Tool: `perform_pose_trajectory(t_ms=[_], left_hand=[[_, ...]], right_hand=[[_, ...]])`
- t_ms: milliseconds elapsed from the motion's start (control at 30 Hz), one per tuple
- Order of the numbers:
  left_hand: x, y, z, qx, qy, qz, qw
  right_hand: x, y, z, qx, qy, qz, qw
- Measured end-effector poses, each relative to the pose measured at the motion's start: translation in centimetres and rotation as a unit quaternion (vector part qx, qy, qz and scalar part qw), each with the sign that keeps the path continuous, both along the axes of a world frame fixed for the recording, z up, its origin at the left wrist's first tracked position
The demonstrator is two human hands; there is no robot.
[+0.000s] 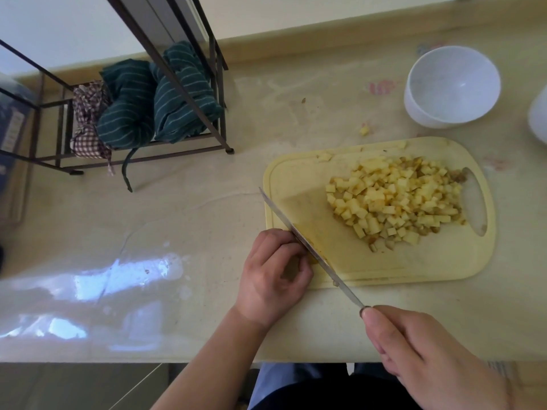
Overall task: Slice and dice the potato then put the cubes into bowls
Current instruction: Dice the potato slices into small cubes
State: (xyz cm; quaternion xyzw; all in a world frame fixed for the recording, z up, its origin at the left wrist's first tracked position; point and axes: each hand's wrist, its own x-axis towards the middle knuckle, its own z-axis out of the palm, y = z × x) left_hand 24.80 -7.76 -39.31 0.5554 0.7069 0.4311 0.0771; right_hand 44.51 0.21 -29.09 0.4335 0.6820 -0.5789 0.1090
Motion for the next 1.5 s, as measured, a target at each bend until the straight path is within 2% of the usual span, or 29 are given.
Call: perform_pose_trajectory(t_ms=[300,467,633,933,1133,1233,1367,1500], left_hand=[[-0.1,-0.1,0.1,0.005,-0.007,-0.001,1.000],[-0.1,-0.2,0.1,0.006,-0.006,-0.002,1.000],[-0.3,-1.0,0.0,-0.005,0.013,-0.017,1.000],[0.0,-1.2,-0.2,-0.012,0.024,0.011,1.000],[-0.1,-1.1,-0.4,-0.018,0.007,0.015,1.000],[0.0,-1.1,-0.3,-0.023,-0.003,0.014,1.000],[-0.1,-1.3,-0.4,-0.032,-0.002,0.007,0.999],[-0.1,-1.3,-0.4,-0.031,0.000,0.007,0.999]], right_hand=[[-2.3,0.8,-2.3,0.037,0.021,0.011,0.999],[-2.3,1.5,-1.6,-0.040,0.026,-0.009,0.999],[-2.3,1.9,-1.2,-0.047,0.025,-0.021,0.998],[-2.7,1.9,-1.4,-0.041,0.036,-0.009,0.998],[-2.3,2.3,-1.3,-0.162,0.037,-0.031,0.986],[-2.1,2.2,-1.6,-0.125,0.045,-0.025,0.991],[-1.8,1.5,-2.6,0.041,0.059,0.021,0.997],[-1.7,1.2,-2.9,0.055,0.057,0.013,0.997]])
